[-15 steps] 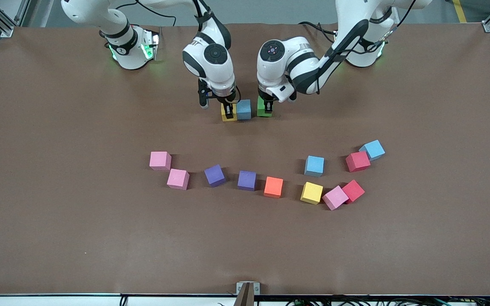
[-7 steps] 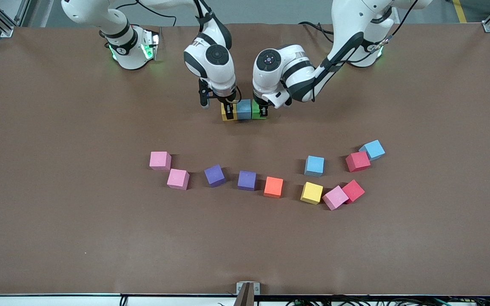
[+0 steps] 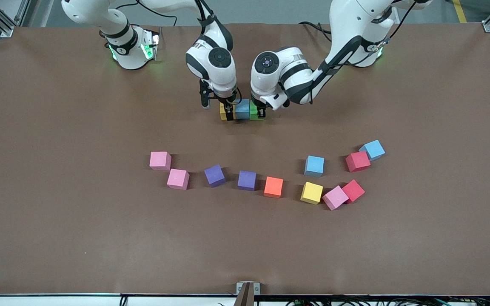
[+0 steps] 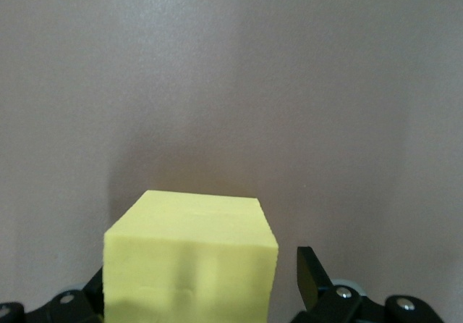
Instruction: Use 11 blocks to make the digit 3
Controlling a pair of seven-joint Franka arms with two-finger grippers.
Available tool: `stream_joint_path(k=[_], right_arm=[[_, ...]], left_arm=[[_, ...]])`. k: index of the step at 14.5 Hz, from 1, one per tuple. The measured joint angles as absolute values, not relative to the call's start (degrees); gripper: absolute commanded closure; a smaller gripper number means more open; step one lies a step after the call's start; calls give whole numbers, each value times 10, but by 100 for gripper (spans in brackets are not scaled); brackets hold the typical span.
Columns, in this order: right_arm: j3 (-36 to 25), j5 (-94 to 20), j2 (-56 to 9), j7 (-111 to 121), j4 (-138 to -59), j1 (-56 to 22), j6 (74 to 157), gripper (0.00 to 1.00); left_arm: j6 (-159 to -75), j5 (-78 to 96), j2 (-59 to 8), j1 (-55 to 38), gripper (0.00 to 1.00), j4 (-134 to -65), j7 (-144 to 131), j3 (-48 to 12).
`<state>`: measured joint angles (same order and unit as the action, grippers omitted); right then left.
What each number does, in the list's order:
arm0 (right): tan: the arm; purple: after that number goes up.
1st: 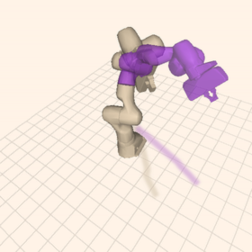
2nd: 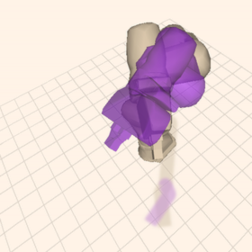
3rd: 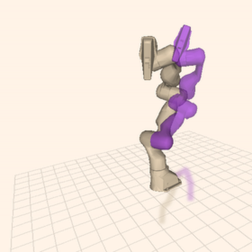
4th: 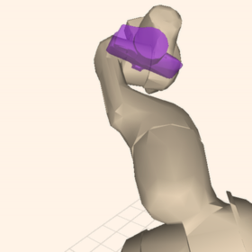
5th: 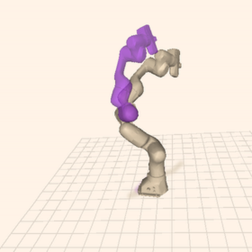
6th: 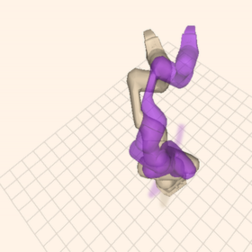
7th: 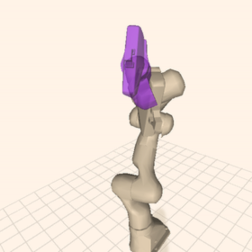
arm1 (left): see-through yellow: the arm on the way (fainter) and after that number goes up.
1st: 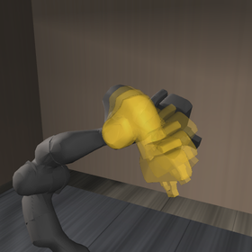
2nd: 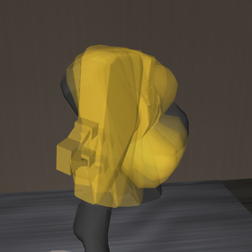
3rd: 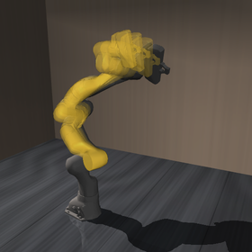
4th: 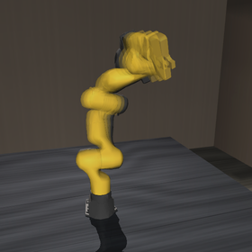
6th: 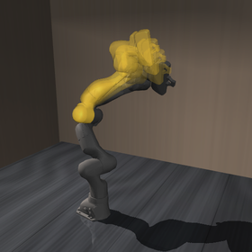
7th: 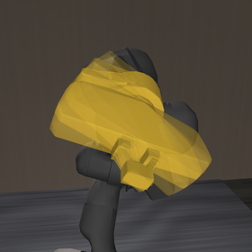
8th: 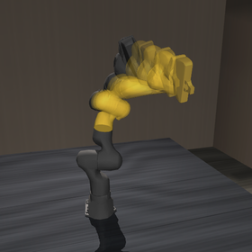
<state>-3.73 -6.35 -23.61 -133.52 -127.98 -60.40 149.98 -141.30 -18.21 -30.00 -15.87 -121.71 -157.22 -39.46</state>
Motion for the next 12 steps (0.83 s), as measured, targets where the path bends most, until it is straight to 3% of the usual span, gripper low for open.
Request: stream_joint_path(k=[1, 2, 3, 12], right_arm=[[-38, -63, -236, -1335, -1279, -604, 1499, 0], [-39, -63, -236, -1335, -1278, -604, 1499, 0], [-40, -63, -236, -1335, -1277, -604, 1497, 0], [-47, -63, -200, -1334, -1265, -600, 1436, 0]], left_arm=[[-1413, -182, -300, -159, 56, -1217, -1572, -395], [-1413, -182, -301, -159, 41, -1216, -1572, -395], [-1413, -182, -301, -159, 0, -1216, -1573, -394], [-1391, -188, -270, -150, 0, -1202, -1554, -392]])
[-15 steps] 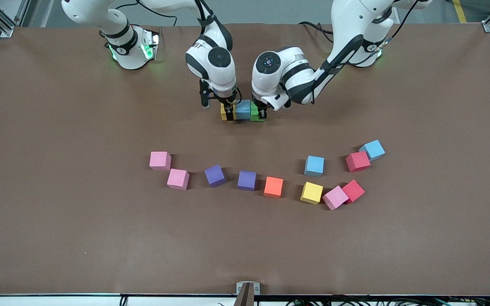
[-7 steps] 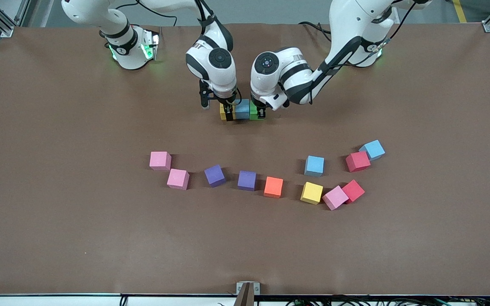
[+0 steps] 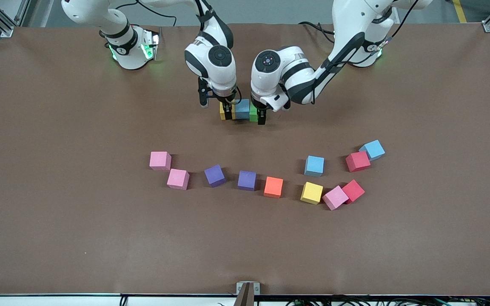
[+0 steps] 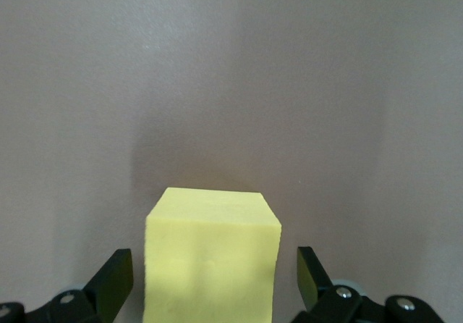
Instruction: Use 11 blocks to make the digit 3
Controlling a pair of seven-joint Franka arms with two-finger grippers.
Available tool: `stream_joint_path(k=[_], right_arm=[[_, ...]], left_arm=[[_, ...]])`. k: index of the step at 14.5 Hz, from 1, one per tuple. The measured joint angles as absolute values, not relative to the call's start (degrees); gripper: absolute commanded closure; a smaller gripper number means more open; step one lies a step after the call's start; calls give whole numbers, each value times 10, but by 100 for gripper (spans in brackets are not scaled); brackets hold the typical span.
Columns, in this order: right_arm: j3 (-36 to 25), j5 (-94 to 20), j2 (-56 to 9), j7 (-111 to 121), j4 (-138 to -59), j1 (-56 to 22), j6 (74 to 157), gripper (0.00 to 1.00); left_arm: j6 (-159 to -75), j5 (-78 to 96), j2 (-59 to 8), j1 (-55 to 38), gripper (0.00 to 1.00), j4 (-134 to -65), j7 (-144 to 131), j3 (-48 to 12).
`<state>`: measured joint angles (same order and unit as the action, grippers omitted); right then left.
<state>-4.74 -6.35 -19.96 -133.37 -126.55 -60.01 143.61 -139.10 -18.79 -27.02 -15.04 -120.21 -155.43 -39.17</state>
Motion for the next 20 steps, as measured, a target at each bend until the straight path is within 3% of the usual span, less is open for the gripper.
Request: stream_joint_path(k=[8, 20], right_arm=[[-50, -63, -127, -1219, -1254, -543, 1348, 0], [-57, -61, -126, -414, -1251, -289, 1335, 0]], left_arm=[[-1373, -194, -212, -40, 0, -1177, -1356, -391], [-1370, -198, -210, 73, 0, -1175, -573, -390]])
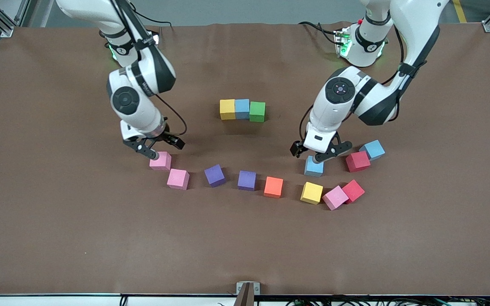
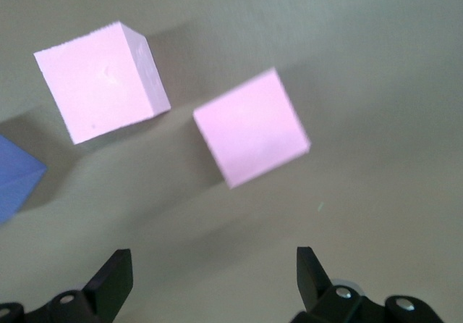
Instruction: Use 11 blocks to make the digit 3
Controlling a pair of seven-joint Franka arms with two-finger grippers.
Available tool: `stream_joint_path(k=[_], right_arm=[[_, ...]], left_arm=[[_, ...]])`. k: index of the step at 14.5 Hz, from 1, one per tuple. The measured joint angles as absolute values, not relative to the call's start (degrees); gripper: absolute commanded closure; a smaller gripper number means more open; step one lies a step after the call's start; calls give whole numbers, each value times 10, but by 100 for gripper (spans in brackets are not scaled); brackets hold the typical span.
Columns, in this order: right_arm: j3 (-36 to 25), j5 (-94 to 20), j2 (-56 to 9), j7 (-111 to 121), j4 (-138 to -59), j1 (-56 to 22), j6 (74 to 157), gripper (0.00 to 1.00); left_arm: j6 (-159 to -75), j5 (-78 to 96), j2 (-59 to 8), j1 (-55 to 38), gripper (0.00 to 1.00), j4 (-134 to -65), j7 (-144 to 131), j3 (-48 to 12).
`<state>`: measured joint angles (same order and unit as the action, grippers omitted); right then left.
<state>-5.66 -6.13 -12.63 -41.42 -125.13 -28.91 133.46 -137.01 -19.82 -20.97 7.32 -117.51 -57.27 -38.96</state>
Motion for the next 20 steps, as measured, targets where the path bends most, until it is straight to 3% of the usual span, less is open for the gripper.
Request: stream_joint_path(k=[6, 17, 19, 20], right_arm=[[-56, -61, -139, -273, -1281, -269, 1422, 2], [-56, -54, -212, -229, -1287, -244, 1521, 3], [-57, -54, -216, -229, -1287, -241, 1523, 14], [-57, -54, -216, -229, -1287, -240, 1523, 30]], left_arm=[[-1370, -229, -242, 94, 0, -1175, -324, -385], [-1372, -303, -347, 105, 0, -1128, -305, -385], [-1372, -303, -353, 105, 0, -1126, -305, -385], [-1372, -305, -356, 105, 0, -1124, -305, -384]])
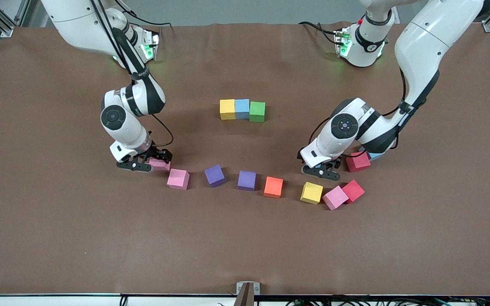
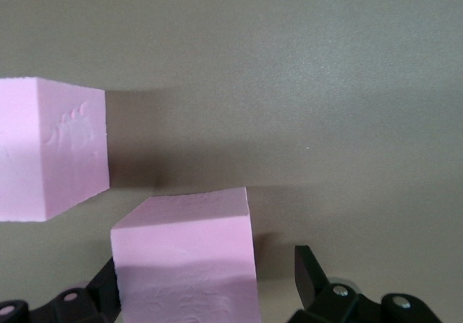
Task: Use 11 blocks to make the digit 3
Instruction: 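Grasp the pink cube with the right gripper while the left grasps blue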
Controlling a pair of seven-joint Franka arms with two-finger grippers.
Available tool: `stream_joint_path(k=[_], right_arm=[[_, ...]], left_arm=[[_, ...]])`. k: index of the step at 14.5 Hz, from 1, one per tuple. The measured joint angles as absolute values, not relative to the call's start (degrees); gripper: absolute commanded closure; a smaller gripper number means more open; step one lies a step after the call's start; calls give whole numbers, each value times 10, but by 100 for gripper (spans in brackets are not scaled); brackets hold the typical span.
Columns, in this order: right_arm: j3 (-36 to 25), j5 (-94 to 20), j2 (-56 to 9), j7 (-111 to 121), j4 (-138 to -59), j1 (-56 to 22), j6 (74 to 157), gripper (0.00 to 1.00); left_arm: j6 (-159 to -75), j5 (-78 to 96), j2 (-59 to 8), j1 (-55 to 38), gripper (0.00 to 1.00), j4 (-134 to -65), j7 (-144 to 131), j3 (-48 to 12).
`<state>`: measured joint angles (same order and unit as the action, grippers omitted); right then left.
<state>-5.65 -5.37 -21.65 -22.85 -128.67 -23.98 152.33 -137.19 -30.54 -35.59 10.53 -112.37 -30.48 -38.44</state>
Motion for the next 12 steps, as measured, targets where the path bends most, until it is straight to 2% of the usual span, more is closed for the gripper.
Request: stream_joint_path(k=[1, 3, 4, 6, 7, 9, 12], right_arm=[[-57, -54, -217, -228, -1287, -239, 1523, 50], [-56, -53, -216, -227, -1286, -238, 1523, 91], [-56, -52, -216, -227, -1285, -238, 1523, 97], [-50, -52, -217, -226, -1283, -241, 1522, 98], [-47, -52, -217, -226, -1281, -248, 1521, 99], [-43, -52, -217, -226, -1279, -276, 1520, 99], [-42, -52, -217, -227, -1274, -325, 1520, 99]], left_arm=[[-1372, -310, -358, 105, 7, -1121, -305, -382], [-1372, -314, -364, 105, 29, -1115, -305, -377], [-1372, -315, -367, 105, 39, -1113, -305, -375], [-1371, -315, -371, 105, 53, -1109, -305, -374], [-1371, -315, -371, 104, 57, -1107, -308, -374], [-1370, -315, -371, 103, 61, -1105, -343, -374], [-1346, -315, -371, 99, 61, -1097, -438, -374]])
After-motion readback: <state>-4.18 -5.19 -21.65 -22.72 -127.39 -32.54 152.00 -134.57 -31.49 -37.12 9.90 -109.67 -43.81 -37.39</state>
